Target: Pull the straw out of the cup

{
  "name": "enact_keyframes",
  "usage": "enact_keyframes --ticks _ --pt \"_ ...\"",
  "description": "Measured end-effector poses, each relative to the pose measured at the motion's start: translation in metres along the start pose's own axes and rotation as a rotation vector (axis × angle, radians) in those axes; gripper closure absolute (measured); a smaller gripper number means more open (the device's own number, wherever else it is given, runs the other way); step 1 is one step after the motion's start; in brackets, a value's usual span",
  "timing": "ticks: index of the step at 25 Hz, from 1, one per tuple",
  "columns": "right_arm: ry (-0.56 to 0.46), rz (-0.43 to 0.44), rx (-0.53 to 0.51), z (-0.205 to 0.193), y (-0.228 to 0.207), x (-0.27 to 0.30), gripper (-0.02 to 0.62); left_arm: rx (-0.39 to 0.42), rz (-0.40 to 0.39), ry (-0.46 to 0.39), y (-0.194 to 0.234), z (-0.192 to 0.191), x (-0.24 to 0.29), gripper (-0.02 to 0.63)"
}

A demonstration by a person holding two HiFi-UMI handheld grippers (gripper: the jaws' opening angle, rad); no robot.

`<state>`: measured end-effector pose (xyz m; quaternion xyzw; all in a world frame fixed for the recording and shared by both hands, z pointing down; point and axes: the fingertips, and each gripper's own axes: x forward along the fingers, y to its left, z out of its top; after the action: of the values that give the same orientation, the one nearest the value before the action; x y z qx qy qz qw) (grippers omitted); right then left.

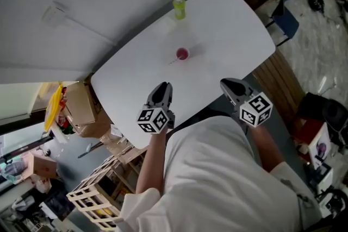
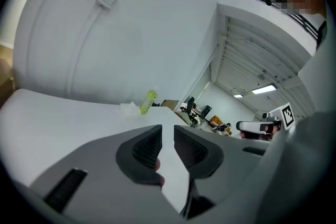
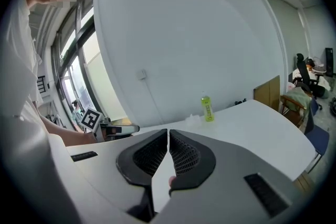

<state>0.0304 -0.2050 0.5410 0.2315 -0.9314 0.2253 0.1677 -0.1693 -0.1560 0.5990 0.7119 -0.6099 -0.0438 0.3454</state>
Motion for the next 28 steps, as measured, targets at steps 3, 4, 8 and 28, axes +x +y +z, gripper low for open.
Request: enact_keyframes --ticks 3,4,8,28 --pt "0.024 0.024 0.005 0.0 -0.013 0.007 0.557 -0.041 0.049 0.019 0.016 -0.009 0.023 0.531" --pt "0.034 0.029 0.006 0.0 -0.017 0.01 0.557 -0.053 0.067 0.022 0.022 -0.012 0.029 0.531" --pt "0.064 0.051 0.012 0.0 -0.033 0.02 0.557 -0.081 0.121 0.037 0.038 -0.021 0.05 0.519" --pt "0.177 0.122 0.01 -0.009 -0.071 0.047 0.557 -0.191 0.287 0.103 0.089 -0.064 0.132 0.481"
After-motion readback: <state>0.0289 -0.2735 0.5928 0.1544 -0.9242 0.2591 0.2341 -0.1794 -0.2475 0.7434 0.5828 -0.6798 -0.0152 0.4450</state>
